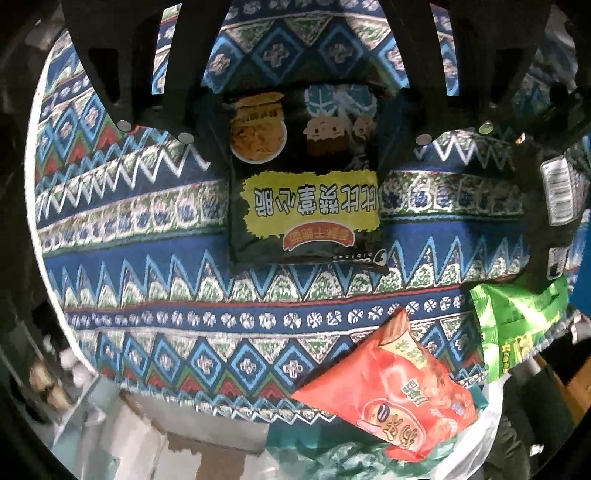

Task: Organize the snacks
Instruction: 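Lift both black packets and carry them over the cardboard box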

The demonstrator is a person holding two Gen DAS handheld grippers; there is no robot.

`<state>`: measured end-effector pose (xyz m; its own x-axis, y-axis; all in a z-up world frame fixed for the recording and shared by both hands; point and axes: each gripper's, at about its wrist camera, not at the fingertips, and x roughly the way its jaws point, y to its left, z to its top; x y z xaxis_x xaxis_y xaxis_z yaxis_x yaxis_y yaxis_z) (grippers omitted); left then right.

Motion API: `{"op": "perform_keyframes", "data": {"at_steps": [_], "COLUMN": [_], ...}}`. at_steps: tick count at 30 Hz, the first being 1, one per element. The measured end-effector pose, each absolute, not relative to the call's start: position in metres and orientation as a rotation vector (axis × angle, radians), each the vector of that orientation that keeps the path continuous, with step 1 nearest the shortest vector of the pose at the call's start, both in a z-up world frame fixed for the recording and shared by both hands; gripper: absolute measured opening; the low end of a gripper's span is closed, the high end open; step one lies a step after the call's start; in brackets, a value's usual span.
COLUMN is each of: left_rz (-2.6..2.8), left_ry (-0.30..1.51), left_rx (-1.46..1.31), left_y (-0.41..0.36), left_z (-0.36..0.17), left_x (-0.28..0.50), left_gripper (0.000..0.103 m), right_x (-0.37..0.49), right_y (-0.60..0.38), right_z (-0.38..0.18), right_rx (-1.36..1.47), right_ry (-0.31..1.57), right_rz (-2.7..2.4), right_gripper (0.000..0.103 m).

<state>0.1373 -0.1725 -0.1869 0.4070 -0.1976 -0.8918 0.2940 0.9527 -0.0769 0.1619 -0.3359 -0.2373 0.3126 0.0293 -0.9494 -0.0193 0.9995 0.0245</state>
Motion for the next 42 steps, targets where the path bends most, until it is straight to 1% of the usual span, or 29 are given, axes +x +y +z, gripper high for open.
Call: {"op": "perform_keyframes", "data": {"at_steps": [4,9,19,26,36,42], "left_rz": [-0.304,-0.290,-0.248,-0.198,-0.106,-0.068], "left_ry": [1.085,1.055,1.002,0.977,0.941,0.952], "left_rx": [0.101,0.100,0.075,0.022,-0.020,-0.061], "left_y": [-0.165,-0.154,-0.121,-0.082,-0.022,0.013], "left_z": [-0.172,-0.154,-0.115,-0.088,-0.059,-0.058], "left_x": [0.128,0.115,0.089,0.069,0.042,0.041], "left_gripper": [0.064,0.064,0.064,0.064,0.064,0.064], "right_x": [0.158,0.154,0.130,0.109,0.093,0.089], "right_y": [-0.339,-0.332,-0.299,-0.272,-0.210,-0.172], "right_z": [-0.235,-0.214,-0.144,-0.110,-0.082,-0.076], "right_rx": [0.088,0.086,0.047,0.028,-0.029,-0.067], "right_ry": [1.253,1.220,1.115,1.069,1.034,1.030], "right_rz": [0.054,0.074,0.163,0.236,0.366,0.426], "right_gripper": [0.067,0.067,0.067,0.067,0.067,0.067]}}
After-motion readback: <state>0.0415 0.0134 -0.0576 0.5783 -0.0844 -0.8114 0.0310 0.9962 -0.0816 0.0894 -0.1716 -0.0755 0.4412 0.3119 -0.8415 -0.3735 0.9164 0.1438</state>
